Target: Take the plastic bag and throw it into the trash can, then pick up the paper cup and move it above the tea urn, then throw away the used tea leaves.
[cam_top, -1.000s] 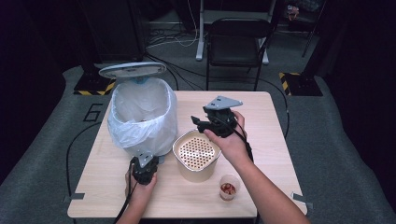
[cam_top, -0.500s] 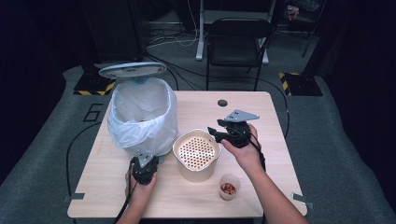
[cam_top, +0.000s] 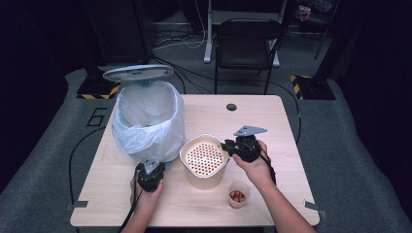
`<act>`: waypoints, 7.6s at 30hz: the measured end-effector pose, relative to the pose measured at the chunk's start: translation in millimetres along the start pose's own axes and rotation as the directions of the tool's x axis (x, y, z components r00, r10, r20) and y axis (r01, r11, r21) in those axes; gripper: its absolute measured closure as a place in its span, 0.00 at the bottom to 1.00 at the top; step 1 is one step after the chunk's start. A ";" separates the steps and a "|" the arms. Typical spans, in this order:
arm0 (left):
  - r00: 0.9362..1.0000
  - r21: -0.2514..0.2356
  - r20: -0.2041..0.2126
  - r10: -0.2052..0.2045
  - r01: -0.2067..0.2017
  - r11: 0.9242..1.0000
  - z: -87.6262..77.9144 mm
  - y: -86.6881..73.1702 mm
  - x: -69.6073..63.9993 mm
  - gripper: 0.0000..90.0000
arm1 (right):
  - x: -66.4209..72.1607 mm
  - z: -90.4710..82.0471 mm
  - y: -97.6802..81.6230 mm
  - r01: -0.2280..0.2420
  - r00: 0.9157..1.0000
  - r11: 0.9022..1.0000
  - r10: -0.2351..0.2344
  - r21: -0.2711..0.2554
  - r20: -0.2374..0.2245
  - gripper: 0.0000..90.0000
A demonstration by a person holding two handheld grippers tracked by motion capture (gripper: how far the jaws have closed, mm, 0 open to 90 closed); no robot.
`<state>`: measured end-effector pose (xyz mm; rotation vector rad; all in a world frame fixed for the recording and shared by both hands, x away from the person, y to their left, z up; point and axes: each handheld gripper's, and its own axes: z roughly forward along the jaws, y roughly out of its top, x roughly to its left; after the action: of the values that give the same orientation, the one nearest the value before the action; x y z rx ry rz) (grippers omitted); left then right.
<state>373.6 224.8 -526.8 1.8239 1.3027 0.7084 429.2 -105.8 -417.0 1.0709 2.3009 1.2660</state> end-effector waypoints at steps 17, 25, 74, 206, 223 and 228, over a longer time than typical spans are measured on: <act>1.000 -0.004 -0.007 0.006 -0.006 1.000 0.1 0.1 0.4 0.94 | 5.7 -13.0 -9.2 0.020 0.999 1.000 -0.020 0.011 -0.028 0.92; 1.000 -0.001 -0.009 0.013 -0.013 1.000 -0.1 0.3 0.6 0.94 | 6.2 -27.7 -12.6 -0.028 0.999 0.997 0.025 -0.069 -0.043 0.66; 1.000 0.005 -0.005 0.017 -0.017 1.000 -0.7 0.5 2.1 0.94 | 46.8 -63.8 -105.9 0.079 0.990 0.996 -0.082 -0.027 -0.115 0.13; 1.000 0.004 -0.006 0.016 -0.016 1.000 -0.7 0.4 2.5 0.94 | -6.6 -3.9 49.5 0.544 0.833 0.824 -0.553 -0.160 -0.019 0.38; 1.000 0.003 -0.003 0.019 -0.019 1.000 -0.8 0.5 3.1 0.94 | 22.1 -3.9 46.3 0.798 0.603 0.595 -0.786 -0.095 0.136 0.39; 1.000 0.003 -0.004 0.020 -0.020 1.000 -0.8 0.5 3.0 0.94 | 30.7 -4.2 41.6 0.855 0.516 0.515 -0.838 -0.054 0.178 0.39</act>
<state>374.2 227.8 -525.9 1.8408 1.2907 0.7209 425.4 -72.0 -377.8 -0.1222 2.0974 0.8469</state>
